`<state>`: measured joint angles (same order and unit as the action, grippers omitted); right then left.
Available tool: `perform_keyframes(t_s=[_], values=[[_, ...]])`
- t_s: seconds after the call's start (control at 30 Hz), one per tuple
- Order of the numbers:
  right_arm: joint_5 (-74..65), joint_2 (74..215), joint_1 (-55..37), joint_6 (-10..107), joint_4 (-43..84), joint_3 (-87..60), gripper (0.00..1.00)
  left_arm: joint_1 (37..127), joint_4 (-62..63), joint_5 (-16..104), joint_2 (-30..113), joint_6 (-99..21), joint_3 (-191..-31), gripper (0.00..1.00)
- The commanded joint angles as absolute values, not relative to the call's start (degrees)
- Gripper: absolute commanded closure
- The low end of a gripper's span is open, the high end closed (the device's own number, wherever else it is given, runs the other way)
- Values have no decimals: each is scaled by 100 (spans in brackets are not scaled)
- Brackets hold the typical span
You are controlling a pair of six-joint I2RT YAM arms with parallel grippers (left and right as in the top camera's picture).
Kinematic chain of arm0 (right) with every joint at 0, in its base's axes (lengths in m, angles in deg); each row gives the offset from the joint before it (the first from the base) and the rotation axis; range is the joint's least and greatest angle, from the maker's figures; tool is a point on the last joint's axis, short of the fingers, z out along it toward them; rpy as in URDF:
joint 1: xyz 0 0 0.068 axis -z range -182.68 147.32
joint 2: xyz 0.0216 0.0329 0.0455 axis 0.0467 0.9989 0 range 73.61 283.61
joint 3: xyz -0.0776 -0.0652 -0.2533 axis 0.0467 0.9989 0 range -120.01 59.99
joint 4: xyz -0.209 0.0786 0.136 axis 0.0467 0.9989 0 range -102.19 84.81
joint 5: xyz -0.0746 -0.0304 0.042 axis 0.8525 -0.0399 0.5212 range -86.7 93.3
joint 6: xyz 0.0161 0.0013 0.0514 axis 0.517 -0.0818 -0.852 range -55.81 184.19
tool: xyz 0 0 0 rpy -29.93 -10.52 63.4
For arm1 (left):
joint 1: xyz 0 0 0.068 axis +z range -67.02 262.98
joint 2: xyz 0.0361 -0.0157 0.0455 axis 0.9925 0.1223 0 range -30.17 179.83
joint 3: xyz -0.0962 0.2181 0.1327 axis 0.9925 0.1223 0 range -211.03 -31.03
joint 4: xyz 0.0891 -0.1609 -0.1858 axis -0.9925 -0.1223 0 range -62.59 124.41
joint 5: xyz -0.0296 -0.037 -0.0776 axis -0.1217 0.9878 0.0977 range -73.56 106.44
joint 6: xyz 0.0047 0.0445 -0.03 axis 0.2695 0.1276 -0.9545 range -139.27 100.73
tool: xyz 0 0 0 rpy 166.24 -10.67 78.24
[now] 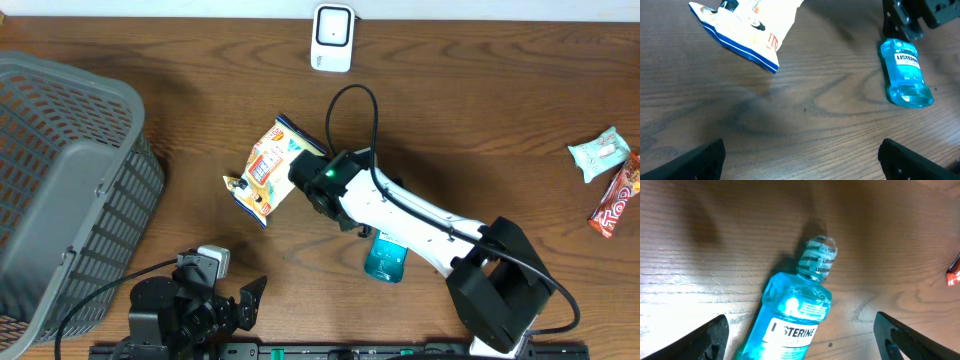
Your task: Scan the item barcode
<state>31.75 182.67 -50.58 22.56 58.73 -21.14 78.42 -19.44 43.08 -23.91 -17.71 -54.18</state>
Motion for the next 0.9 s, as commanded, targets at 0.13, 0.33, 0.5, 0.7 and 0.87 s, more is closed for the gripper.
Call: perform_keyframes(t_s=[0.13, 0.33, 0.5, 0.7, 0.87], values=[[2816, 18258, -4808, 2274, 5980, -2564, 10, 7851, -1955, 4277, -2408, -1714, -5471, 2], [2604, 18258, -4596, 2311, 5958, -2564, 11, 7851, -1955, 4277, -2408, -1714, -5471, 2], [2543, 18258, -4577, 2311, 5949, -2564, 12, 7851, -1957, 4277, -2406, -1714, -5471, 2], [1341, 18094, -4122, 2553, 5894, -2691, 10, 7851, -1957, 4279, -2406, -1714, -5471, 2], [-445, 17930, -3377, 3839, 5689, -2734, 10, 7851, -1957, 4277, -2406, -1714, -5471, 2]])
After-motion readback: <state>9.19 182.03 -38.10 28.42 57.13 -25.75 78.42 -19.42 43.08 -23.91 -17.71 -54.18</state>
